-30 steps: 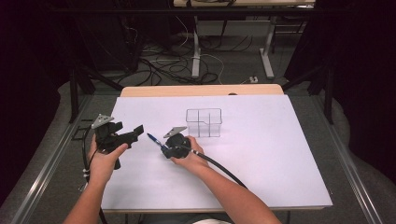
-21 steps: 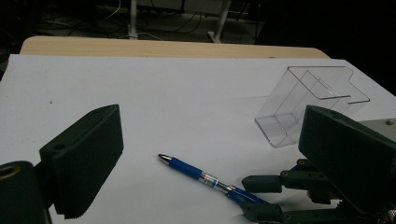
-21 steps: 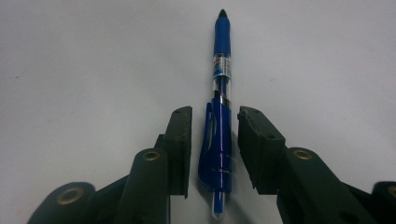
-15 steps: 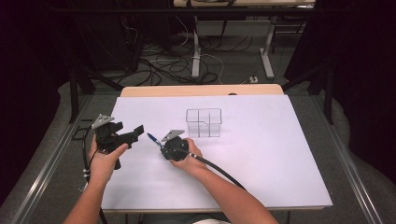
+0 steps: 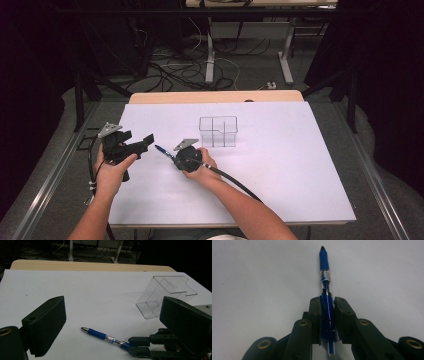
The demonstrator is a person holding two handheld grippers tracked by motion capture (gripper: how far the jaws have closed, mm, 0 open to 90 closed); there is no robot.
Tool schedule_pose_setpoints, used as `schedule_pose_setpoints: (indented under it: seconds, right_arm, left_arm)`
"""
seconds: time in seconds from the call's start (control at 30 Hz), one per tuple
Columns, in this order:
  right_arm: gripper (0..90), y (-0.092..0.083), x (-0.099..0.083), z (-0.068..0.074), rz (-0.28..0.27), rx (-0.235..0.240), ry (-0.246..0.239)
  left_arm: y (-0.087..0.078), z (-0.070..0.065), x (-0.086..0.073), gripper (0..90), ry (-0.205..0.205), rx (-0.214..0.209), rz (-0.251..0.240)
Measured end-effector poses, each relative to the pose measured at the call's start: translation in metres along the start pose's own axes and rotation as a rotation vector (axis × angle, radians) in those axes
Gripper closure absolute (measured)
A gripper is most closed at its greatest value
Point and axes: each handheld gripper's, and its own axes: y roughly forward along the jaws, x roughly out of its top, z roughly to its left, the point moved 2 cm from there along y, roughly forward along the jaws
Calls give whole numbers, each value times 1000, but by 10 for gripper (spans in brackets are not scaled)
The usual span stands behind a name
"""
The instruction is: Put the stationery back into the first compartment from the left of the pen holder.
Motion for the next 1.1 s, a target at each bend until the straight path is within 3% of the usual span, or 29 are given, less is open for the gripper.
schedule_pose_setpoints:
  seconds: [0.4, 0.57, 0.67, 0.7, 0.8, 0.83, 1.1]
  right_arm:
    - [773, 0, 0, 0, -9, -3, 5]
    - [773, -2, -1, 1, -11, -14, 33]
    - [774, -3, -1, -2, -43, -17, 17]
    - [774, -4, -1, -1, -50, -17, 42]
    - [774, -4, -2, -1, -67, -15, 53]
    - [774, -7, -2, -1, -53, -16, 45]
    - [774, -21, 0, -2, -101, -21, 41]
  left_arm:
    - [0, 0, 0, 77, 1, -1, 0]
    - [-1, 0, 0, 83, -5, -1, -6]
    - [-1, 1, 0, 89, -5, 3, -6]
    - [-1, 2, 0, 91, -3, 4, -7]
    - [-1, 2, 0, 99, -12, -2, -5]
    - [-1, 2, 0, 101, -15, -5, -6]
    - [-5, 0, 2, 125, -21, -2, -30]
